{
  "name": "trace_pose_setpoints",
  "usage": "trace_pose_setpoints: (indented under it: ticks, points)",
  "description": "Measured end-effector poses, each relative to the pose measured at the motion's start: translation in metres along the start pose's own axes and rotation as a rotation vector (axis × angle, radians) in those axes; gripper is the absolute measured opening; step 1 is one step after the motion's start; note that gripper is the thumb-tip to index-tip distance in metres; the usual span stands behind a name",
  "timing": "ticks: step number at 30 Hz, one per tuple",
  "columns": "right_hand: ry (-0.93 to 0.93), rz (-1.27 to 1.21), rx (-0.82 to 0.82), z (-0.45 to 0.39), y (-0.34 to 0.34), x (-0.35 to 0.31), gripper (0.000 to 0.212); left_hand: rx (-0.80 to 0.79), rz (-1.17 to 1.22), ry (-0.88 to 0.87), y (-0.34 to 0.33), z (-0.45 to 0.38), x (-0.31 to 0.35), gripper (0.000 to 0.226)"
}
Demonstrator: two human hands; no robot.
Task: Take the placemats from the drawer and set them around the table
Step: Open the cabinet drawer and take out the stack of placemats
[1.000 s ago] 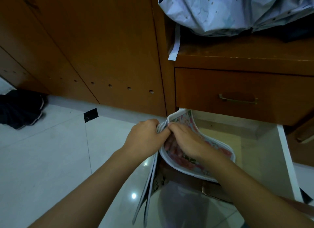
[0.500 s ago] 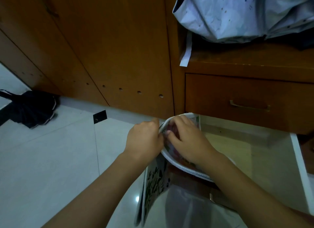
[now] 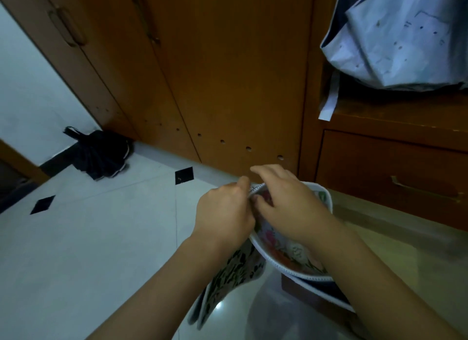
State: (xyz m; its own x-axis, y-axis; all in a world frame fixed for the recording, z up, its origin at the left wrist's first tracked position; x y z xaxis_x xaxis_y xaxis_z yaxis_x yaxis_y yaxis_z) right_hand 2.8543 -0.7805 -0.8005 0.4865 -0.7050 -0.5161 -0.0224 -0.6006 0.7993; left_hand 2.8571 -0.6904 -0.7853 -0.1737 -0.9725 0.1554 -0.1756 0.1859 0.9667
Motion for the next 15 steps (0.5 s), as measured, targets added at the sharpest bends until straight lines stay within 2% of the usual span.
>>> trace_pose_setpoints:
  ticks: [6, 15]
  points:
    - [0.14, -0.01, 0.075, -0.031, -0.001, -0.05, 0.049, 0.17, -0.007, 0.079, 0.054, 0.0, -0.049, 0.009]
    - [0.262, -0.126, 0.052, -0.06, -0.061, -0.105, 0.068, 0.258, -0.077, 0.303, 0.101, 0.017, -0.143, 0.007]
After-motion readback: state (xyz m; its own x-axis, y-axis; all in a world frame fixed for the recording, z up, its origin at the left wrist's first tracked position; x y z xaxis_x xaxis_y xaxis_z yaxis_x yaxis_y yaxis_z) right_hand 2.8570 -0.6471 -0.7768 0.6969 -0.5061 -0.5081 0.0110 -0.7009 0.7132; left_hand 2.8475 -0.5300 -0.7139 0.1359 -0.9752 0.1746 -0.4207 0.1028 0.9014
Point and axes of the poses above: each hand's wrist, its own z-axis away from the middle knuckle, its own y-axis out of the back of the hand, x = y × z, the point moved 10 cm from there along -z, towards the middle knuckle, and after that the axes turned 15 degrees about y, right-handed, at the moved point
